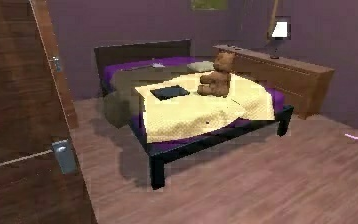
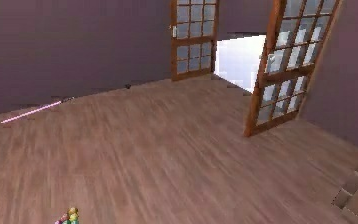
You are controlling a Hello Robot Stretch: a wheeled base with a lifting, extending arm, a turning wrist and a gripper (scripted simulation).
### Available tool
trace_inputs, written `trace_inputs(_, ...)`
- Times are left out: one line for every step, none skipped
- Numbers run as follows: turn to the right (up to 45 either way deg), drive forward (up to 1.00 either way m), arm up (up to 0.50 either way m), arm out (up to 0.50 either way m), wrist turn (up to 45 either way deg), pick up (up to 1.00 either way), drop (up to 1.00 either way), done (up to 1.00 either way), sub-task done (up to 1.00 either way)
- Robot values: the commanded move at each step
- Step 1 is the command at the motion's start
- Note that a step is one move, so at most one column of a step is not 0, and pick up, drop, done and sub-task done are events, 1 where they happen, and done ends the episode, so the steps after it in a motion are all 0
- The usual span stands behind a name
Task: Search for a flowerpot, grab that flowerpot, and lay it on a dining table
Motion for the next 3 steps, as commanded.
trace_inputs(0.0,0.85,0.0,0.0,0.0,0.0,0.0,0.0,0.0)
trace_inputs(-45.0,0.0,0.0,0.0,0.0,0.0,0.0,0.0,0.0)
trace_inputs(-12.0,0.0,0.0,0.0,0.0,0.0,0.0,0.0,0.0)
